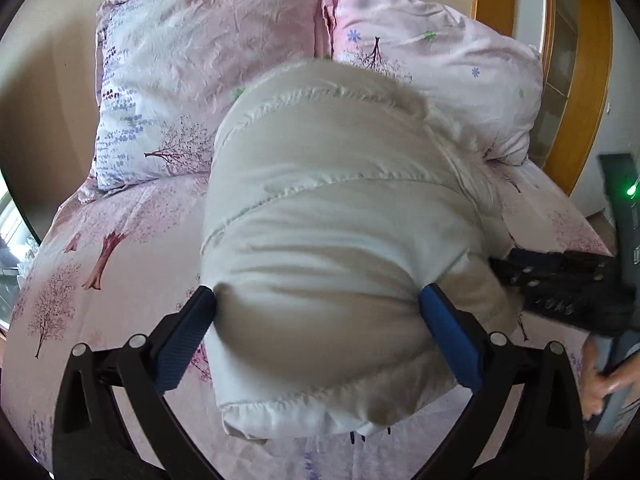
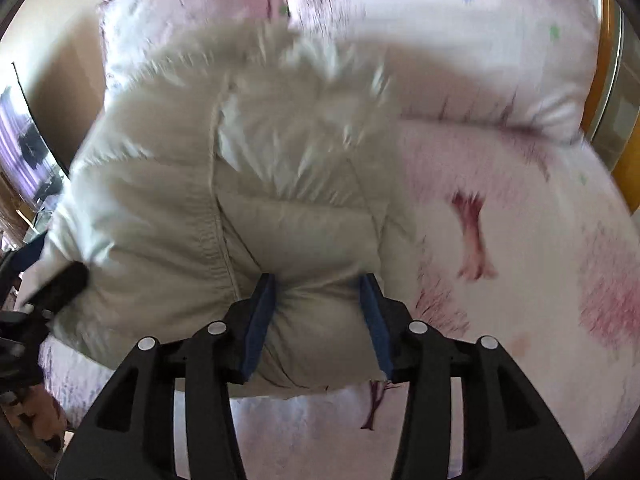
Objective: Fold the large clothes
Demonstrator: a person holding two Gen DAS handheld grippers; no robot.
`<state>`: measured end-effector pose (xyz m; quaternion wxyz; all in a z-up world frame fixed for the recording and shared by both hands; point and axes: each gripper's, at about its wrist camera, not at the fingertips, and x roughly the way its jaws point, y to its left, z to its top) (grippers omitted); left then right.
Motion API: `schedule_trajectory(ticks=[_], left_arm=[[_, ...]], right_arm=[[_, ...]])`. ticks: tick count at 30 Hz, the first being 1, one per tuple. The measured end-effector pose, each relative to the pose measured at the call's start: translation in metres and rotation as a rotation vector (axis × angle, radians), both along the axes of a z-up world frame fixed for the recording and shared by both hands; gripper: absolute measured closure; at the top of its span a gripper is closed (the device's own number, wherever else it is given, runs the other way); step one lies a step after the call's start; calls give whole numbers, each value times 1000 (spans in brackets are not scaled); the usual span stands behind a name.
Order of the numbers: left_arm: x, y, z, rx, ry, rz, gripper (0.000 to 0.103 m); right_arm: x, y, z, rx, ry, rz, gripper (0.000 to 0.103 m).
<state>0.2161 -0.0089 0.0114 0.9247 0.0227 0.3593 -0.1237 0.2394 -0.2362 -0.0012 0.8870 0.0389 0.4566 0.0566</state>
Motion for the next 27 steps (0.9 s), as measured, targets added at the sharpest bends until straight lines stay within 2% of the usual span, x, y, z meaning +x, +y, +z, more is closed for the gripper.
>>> schedule_trajectory(ticks=[2,5,9,12,15,16,18,19,23,25,27], left_arm=[[-2,-8,-3,47,-16,1,2],[-1,-12,-10,44,-11,13,2],[-6,-11,-13,53,-57,23,2],[-20,-4,-4,33,-83,32,2],[-32,-6,-3,95,-135,36,2],[-29,-8,-8,105,-109,28,2],[-18,-4,-17,42,-33,14,2],[-14,-4,-19,34,-23,18,2],[-15,-4,-17,40,-27,20,2],[-22,0,-13,15,-24,22,2],[-30,5,-8,22,-51,38,2]], right_arm=[[3,-2,-9,20,14,-13,54],[7,-8,-18,60,30,-32,50],[4,-13,-20,79,22,-48,47],[-16,-11,-5,61,-59,-74,50],[-36,-1,7,14,-163,-54,53],[-35,3,5,-18,-151,-47,53],[-25,9,-9,-60,-87,-40,53],[-18,9,-15,-59,-61,-44,52],[-15,2,-17,-19,-30,-63,49],[-25,-5,-10,15,-60,-68,49],[-37,-12,-4,60,-91,-79,44]])
